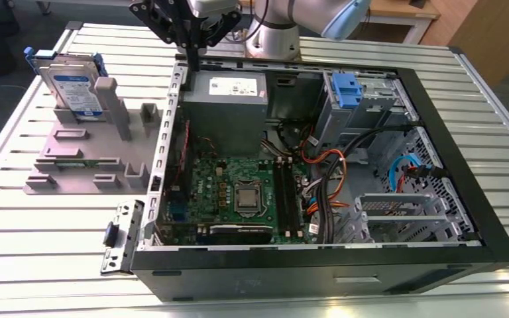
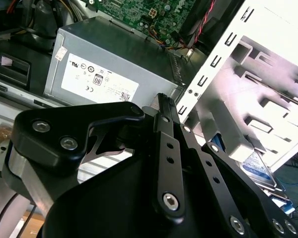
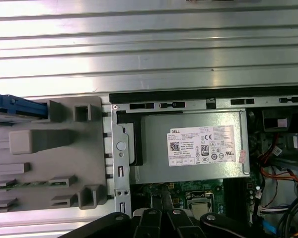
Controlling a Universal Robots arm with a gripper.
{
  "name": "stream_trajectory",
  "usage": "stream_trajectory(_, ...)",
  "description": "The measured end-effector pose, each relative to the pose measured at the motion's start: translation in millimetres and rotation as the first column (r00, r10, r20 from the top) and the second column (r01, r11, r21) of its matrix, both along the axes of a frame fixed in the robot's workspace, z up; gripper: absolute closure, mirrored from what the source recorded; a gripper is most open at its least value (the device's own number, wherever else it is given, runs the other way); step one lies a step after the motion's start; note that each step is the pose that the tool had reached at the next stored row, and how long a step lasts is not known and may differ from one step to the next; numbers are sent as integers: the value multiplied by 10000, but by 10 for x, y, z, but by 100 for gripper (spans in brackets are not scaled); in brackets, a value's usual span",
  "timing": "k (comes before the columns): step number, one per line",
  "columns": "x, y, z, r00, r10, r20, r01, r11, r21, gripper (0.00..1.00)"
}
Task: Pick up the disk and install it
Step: 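Reach for the disk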
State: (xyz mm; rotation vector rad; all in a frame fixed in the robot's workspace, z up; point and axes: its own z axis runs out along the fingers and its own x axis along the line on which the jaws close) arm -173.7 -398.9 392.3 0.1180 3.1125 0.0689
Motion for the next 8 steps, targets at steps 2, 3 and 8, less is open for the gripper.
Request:
stream_trajectory(2, -6, 0, 0, 10000, 0, 0, 0, 10000, 0, 90)
stream_trajectory(3, -10, 0, 0, 10000, -1, 0, 1, 10000, 0, 90)
stream_trajectory(8, -26, 0, 0, 10000, 0, 0, 0, 10000, 0, 90)
